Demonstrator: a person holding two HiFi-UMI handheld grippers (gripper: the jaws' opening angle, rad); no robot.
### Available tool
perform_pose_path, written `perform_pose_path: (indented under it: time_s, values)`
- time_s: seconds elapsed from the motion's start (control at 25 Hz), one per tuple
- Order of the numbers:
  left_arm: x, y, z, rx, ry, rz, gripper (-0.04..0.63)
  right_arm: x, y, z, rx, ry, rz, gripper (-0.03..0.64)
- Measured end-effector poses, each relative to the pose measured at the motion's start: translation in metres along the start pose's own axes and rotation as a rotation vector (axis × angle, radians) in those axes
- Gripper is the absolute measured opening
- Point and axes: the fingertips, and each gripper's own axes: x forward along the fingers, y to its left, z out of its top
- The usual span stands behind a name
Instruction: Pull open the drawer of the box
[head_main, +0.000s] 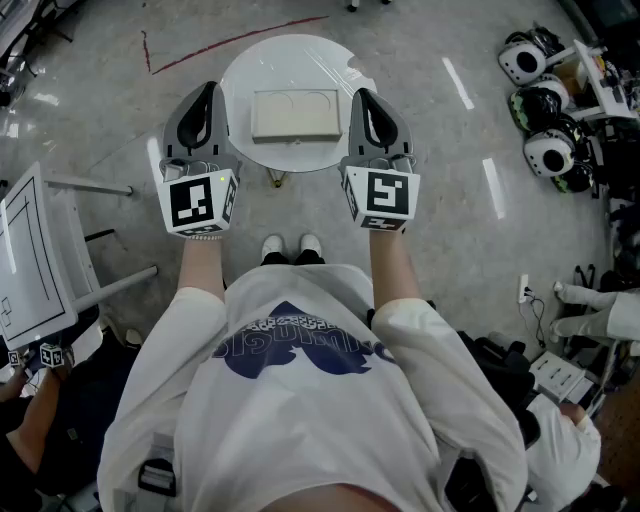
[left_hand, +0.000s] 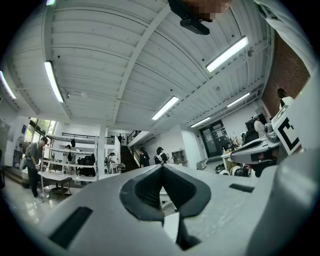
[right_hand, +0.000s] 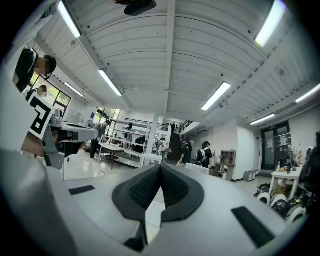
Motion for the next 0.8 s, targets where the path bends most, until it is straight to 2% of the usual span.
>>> perform_pose_path:
  time_s: [0.6, 0.68, 0.8]
  values:
    - [0.0, -0.001, -0.001, -0.012, 0.007, 0.0, 0.008, -0.002, 0.001, -0.001, -0.028, 0.017, 0.009, -0.006]
    - [-0.002, -0.001, -0.002, -0.03, 0.015, 0.0, 0.008, -0.004, 0.0, 0.001, 0.02, 0.003, 0.027, -0.006]
    - [-0.006, 0.002, -0.008, -0.068, 0.051, -0.02, 0.008, -0.01, -0.007, 0.004, 0.157, -0.049, 0.066, -0.005]
